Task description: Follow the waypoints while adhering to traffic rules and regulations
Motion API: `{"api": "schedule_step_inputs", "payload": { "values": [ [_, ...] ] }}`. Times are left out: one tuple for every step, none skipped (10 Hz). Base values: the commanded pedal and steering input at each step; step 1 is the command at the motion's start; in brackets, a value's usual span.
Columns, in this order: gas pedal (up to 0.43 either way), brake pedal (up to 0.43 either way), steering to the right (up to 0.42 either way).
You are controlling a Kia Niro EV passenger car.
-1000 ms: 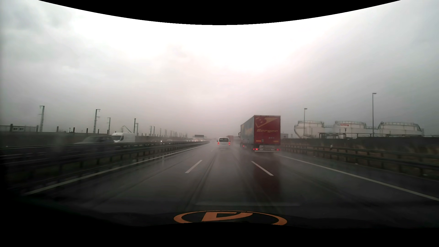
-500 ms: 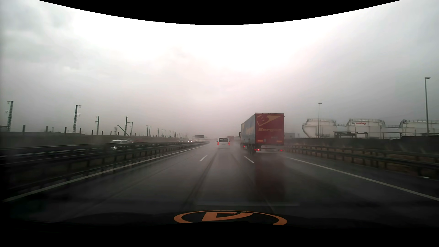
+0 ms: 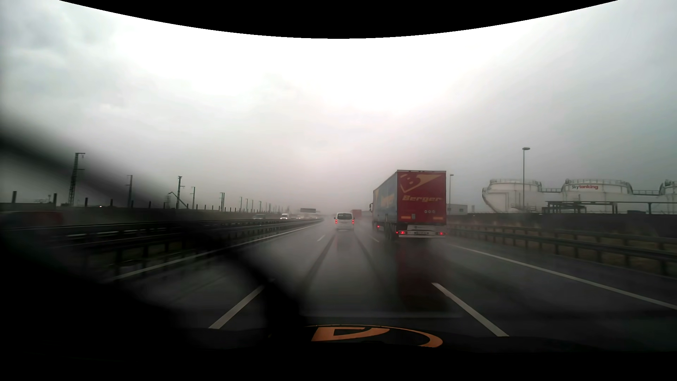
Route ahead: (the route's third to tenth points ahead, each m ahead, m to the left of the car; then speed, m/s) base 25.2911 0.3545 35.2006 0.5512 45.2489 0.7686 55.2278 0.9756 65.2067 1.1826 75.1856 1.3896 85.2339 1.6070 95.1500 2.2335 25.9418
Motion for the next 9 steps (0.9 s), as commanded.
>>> {"api": "schedule_step_inputs", "payload": {
  "values": [
    [0.157, 0.000, -0.003],
    [0.157, 0.000, -0.002],
    [0.150, 0.000, -0.002],
    [0.150, 0.000, -0.002],
    [0.138, 0.000, -0.002],
    [0.138, 0.000, -0.002],
    [0.138, 0.000, -0.002],
    [0.130, 0.000, -0.002],
    [0.130, 0.000, -0.002]
  ]
}}
